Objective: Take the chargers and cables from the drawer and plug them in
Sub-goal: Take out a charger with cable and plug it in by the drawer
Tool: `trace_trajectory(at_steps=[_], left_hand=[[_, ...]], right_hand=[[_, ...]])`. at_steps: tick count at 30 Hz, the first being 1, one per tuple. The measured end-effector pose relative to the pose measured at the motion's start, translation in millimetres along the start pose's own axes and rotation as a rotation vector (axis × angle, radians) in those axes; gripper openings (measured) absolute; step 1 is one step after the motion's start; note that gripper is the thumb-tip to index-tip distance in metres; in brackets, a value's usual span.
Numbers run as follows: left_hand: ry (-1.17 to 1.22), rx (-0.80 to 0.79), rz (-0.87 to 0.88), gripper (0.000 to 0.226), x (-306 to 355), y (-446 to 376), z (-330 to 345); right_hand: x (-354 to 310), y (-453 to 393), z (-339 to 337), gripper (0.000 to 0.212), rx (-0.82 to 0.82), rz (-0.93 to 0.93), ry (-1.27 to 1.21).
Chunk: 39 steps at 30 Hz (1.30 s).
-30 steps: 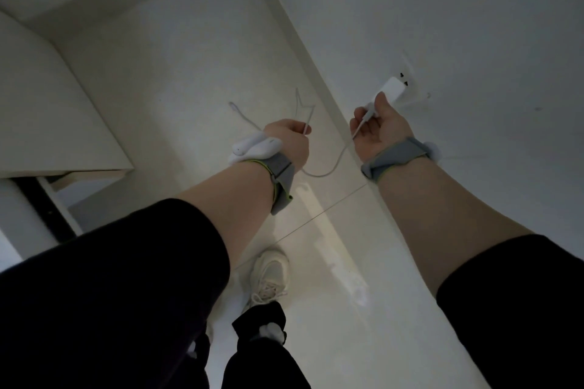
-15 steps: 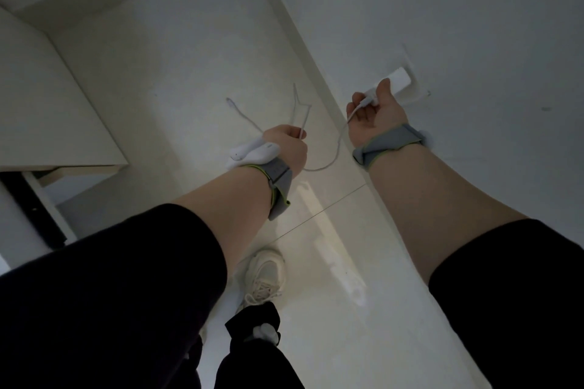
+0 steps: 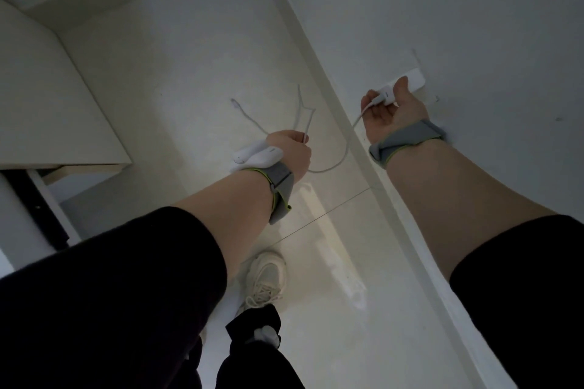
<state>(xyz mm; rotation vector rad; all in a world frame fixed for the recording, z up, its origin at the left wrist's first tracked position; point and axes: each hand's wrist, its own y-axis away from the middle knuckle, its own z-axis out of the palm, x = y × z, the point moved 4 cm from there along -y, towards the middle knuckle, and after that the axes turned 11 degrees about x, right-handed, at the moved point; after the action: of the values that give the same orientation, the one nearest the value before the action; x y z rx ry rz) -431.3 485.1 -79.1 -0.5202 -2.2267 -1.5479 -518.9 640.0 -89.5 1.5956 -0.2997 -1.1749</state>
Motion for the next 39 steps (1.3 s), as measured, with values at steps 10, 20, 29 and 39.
trace_trajectory(at_steps=[10,20,29,39], left_hand=[[-0.088,-0.031,0.016,0.035,7,11,-6],[-0.073,0.006,-0.037,0.036,-1,22,-37],[0.080,0.036,-0.113,0.044,-36,42,-91],[0.246,0.307,-0.148,0.038,-102,90,-186]], right_hand=[[5,4,-6,0.029,-0.001,-0.034,0.038],[46,38,-36,0.012,0.091,-0.045,0.246],[106,95,-41,0.029,0.004,0.047,0.315],[188,196,-41,0.037,-0.196,0.045,0.596]])
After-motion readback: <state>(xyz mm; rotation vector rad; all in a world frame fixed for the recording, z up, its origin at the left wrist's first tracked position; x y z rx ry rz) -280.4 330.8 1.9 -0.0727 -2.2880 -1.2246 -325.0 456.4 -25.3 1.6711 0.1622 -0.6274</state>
